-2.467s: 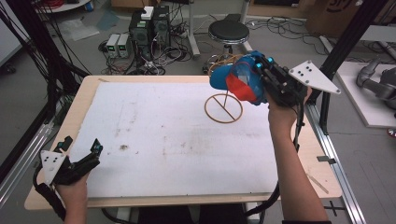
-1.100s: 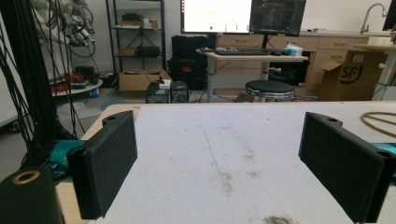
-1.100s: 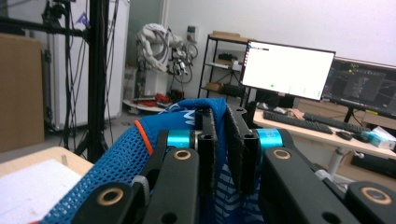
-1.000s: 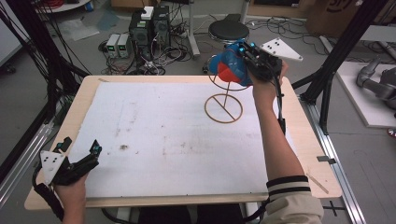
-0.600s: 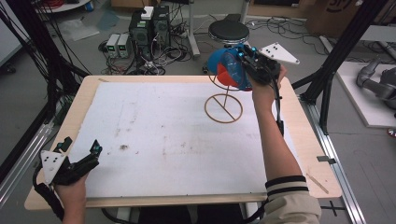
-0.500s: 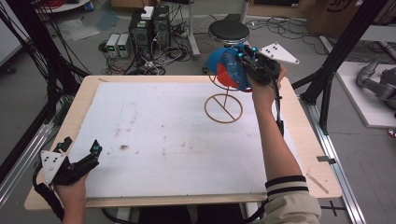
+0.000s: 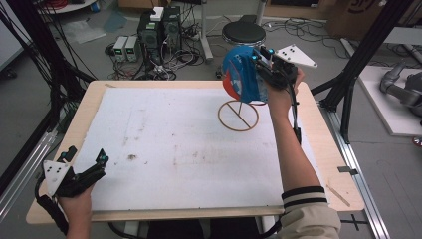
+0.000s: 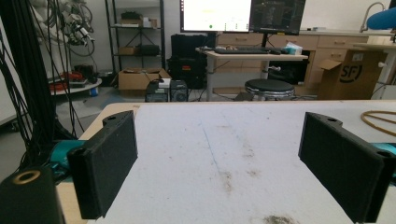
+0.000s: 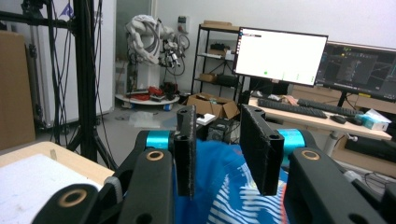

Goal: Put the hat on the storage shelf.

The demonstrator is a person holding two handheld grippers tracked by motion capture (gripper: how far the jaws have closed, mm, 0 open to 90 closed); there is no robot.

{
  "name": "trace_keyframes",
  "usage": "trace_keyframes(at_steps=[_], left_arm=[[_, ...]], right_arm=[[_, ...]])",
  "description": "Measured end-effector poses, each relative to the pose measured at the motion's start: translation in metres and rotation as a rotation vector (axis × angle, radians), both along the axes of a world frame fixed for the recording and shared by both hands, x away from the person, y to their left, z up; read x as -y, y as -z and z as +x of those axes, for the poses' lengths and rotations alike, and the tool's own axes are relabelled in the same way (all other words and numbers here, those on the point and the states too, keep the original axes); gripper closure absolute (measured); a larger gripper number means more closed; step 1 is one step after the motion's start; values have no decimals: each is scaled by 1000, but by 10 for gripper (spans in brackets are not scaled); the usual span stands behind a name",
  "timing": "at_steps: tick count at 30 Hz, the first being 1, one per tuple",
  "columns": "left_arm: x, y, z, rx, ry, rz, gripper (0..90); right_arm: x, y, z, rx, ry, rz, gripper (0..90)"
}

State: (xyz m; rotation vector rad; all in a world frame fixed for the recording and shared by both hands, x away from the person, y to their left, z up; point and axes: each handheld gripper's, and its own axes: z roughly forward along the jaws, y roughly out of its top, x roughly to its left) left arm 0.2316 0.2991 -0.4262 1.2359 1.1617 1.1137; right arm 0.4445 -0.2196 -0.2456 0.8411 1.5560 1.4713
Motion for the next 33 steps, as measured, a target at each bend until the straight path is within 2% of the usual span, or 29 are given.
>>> trace_keyframes(at_steps=[8,11,17,23,28,33], left_arm=[[0,0,0,-3,5,4,119],[1,0,1,-1,6,6,119],[1,0,1,-1,8,3,119],[2,0,2,-2,11,-2,119],[4,0,5,-5,25,0,119],[5,0,6,-7,30,0,119]], right_arm=[[1,-4,-5,26,-3,14,615],[3,-7,-10,39,9,26,548],[7,-13,-21,61,51,67,358],[10,-18,-35,97,76,67,209],[13,-22,-51,118,94,78,128],[20,-23,-66,136,97,67,112]])
